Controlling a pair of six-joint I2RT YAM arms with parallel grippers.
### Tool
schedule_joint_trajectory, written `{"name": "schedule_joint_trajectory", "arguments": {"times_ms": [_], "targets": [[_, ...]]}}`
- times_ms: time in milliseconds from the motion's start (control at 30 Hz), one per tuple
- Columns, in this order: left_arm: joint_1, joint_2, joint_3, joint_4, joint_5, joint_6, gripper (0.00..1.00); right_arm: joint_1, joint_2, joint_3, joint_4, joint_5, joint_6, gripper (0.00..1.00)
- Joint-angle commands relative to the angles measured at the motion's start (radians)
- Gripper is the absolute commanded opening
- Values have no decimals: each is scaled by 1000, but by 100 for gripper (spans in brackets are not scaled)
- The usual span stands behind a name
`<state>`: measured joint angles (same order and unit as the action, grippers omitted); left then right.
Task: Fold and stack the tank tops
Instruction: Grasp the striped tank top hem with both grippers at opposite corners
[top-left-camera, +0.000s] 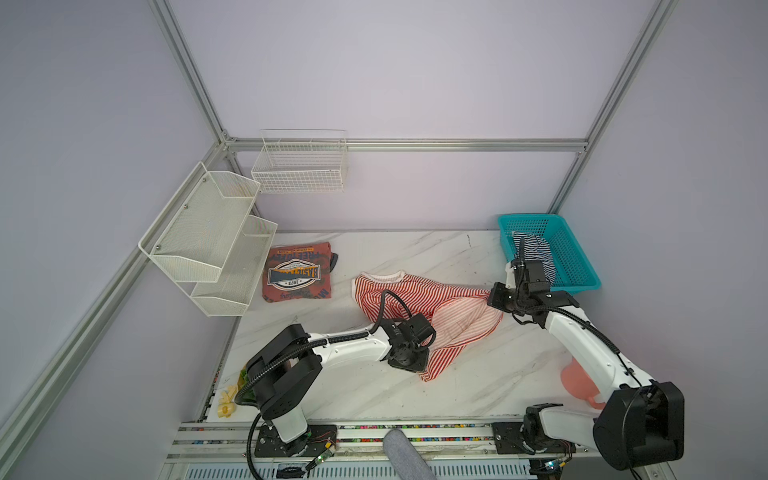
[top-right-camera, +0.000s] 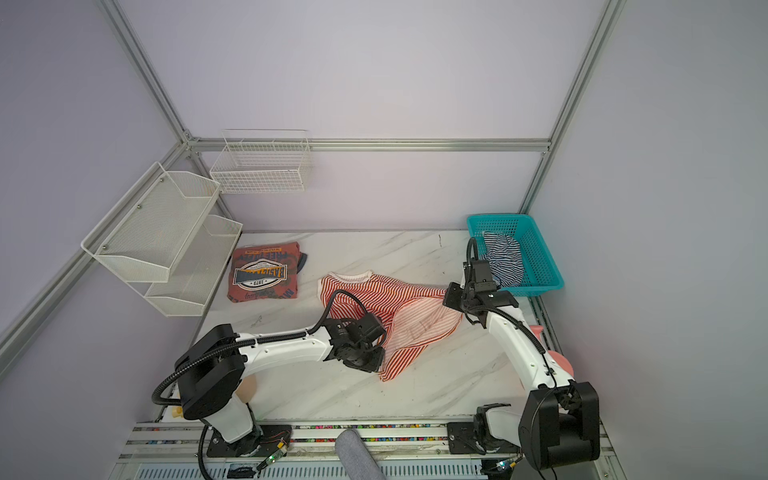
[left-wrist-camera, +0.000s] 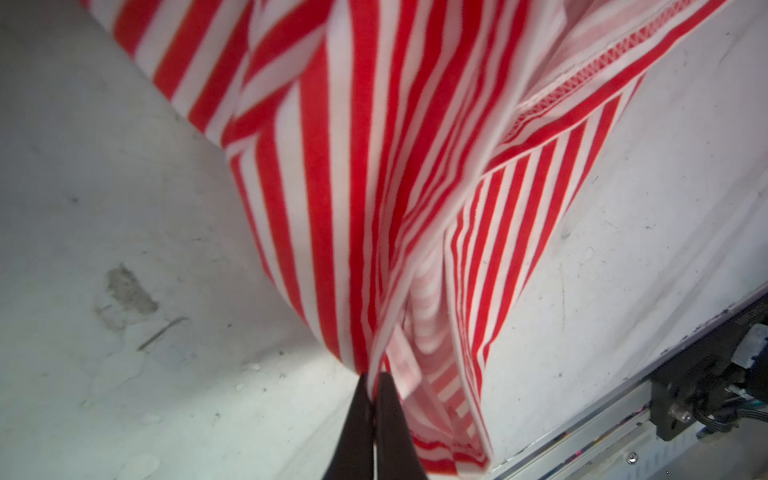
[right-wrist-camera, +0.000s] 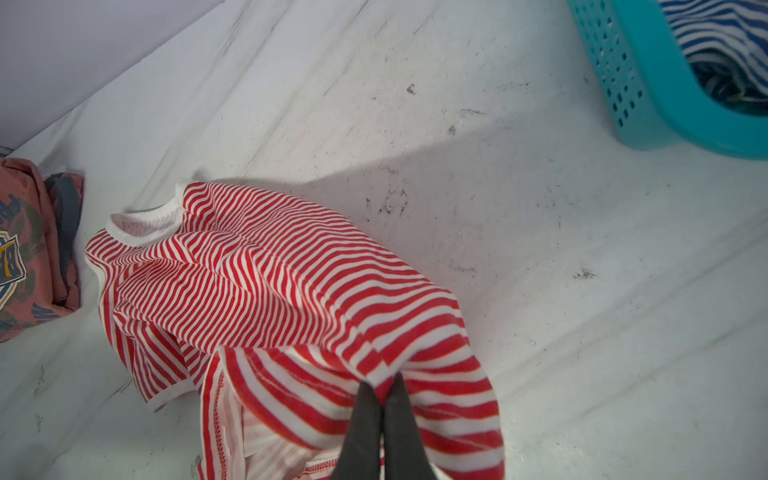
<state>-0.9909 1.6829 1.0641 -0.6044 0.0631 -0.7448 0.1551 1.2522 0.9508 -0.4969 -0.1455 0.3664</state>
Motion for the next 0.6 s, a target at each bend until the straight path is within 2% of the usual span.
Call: {"name": "schedule_joint_trajectory", "arguments": {"times_ms": [0, 200, 333, 500, 567], "targets": [[-3, -58, 27, -119, -122, 70, 0, -5, -31, 22, -32, -6, 14, 0], [7, -56, 166, -368, -421, 177, 0, -6, -74, 8, -33, -58, 25, 0], [52, -74, 226, -460, -568, 245, 0, -5, -114, 0, -49, -63, 23, 0], [109, -126, 256, -469, -631, 338, 1, -6, -157, -44, -46, -113, 41, 0], [109, -144, 253, -468, -625, 358, 8, -5, -174, -74, -43, -133, 50, 0]]}}
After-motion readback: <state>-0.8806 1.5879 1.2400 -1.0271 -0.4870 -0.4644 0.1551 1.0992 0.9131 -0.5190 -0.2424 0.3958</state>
